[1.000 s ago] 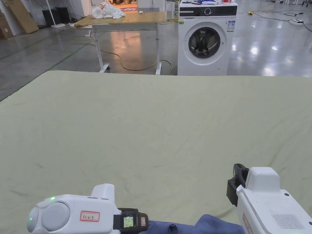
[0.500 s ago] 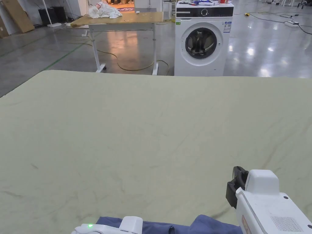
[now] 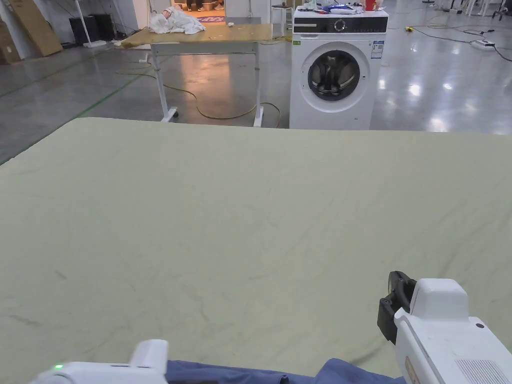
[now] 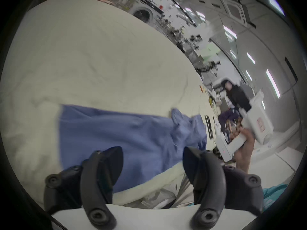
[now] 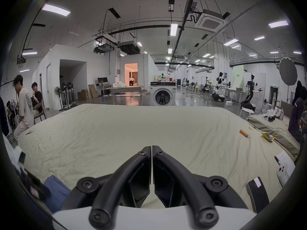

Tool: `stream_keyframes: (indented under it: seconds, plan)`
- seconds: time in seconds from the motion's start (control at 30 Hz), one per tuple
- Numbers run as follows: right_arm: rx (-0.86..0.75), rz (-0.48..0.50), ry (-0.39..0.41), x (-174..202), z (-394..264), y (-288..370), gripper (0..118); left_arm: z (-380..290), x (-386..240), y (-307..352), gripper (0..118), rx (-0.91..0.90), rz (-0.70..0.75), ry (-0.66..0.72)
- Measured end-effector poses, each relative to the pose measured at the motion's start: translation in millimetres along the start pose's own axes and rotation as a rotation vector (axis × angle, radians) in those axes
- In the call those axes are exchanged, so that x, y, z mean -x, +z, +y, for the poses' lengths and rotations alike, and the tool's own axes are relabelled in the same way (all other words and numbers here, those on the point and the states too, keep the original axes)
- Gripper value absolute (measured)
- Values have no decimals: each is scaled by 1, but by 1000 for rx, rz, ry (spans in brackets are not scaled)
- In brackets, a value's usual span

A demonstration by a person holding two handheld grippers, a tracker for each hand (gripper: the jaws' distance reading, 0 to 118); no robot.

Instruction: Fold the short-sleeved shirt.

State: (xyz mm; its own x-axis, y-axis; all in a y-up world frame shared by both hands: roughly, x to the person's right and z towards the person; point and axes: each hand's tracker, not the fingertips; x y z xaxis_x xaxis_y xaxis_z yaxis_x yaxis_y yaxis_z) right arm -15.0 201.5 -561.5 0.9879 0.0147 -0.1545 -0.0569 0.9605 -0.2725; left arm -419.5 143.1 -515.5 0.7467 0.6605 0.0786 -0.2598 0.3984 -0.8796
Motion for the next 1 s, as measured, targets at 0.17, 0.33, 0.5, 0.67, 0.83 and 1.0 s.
stream_keyframes:
  seconds: [0.17,0.33,0.5,0.67,0.83,1.0]
  plan:
    - [8,3,-10,-1,0,-1,0,15,64,42,80,-100,13,126]
    - [12,2,-20,1,-2,-2,0,0,121,30,81,-42,-20,259]
    - [17,1,-22,2,-3,-1,0,-14,133,11,80,-30,-267,287]
    - [20,-2,-20,2,-5,0,0,-12,134,-16,62,-3,-314,289]
    - [19,-8,-30,-1,-5,3,0,-12,116,-23,15,21,-223,263]
    - [18,-14,-34,-6,-5,4,0,-7,102,-5,10,-18,-218,208]
